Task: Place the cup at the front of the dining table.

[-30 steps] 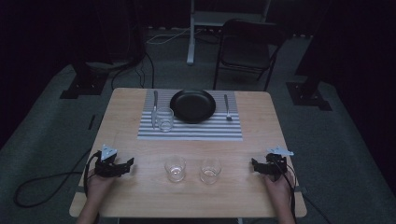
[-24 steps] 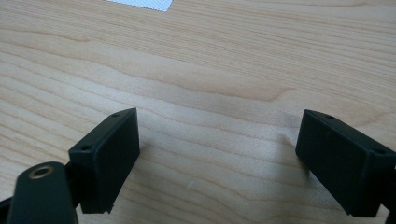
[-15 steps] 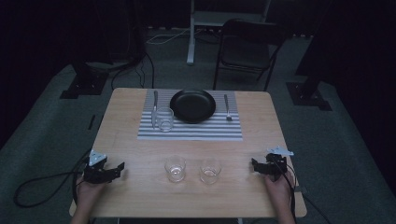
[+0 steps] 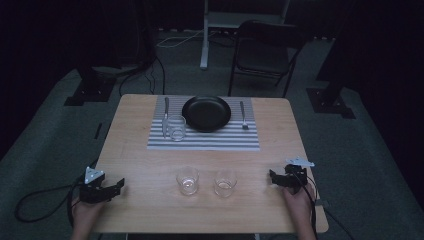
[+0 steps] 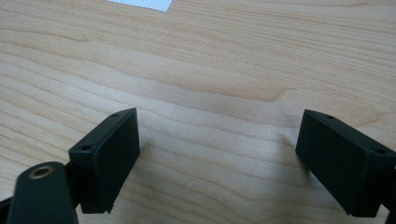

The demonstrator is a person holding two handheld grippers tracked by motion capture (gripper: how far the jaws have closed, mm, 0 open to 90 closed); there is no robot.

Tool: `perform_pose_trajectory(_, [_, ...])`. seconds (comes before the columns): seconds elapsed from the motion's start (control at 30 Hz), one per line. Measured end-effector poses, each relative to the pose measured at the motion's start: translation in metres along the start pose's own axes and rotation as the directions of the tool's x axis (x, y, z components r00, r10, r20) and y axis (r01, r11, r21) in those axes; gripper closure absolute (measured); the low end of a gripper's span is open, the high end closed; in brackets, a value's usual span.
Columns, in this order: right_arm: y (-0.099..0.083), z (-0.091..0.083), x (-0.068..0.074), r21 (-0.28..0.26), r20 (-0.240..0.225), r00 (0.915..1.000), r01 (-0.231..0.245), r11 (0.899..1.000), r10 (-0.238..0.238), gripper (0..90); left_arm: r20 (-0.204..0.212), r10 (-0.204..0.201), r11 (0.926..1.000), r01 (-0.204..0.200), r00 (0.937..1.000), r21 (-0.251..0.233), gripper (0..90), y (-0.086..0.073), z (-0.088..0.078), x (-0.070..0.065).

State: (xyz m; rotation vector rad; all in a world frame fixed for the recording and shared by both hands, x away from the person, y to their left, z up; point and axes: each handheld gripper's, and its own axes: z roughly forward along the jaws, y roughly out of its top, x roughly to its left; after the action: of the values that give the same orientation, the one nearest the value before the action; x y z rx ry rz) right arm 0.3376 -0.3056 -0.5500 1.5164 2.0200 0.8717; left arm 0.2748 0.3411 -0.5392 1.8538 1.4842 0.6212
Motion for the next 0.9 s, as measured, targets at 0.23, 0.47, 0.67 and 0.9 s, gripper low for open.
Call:
perform_pose_trajectory(0.23, [0.000, 0.000, 0.000, 0.000, 0.000, 1.0000, 0.000, 1.000, 0.000, 13.0, -0.043, -0.037, 0.9992, 0.038, 0.9984, 0.013, 19.0, -0.004, -0.002, 0.007])
perform_pose_trajectory(0.47, [0.000, 0.000, 0.000, 0.000, 0.000, 1.0000, 0.000, 1.000, 0.000, 13.1, -0.098, -0.081, 0.9963, 0.084, 0.9919, 0.022, 7.7, -0.005, -0.005, 0.008])
perform_pose_trajectory(0.67, [0.000, 0.000, 0.000, -0.001, 0.000, 1.0000, 0.000, 1.000, 0.000, 13.1, -0.099, -0.045, 0.9961, 0.052, 0.9941, 0.072, 0.0, -0.009, -0.005, 0.005])
perform_pose_trajectory(0.9, [0.000, 0.000, 0.000, -0.001, 0.000, 1.0000, 0.000, 1.000, 0.000, 13.1, -0.138, -0.038, 0.9944, 0.052, 0.9896, 0.093, 0.1, -0.011, -0.002, -0.002])
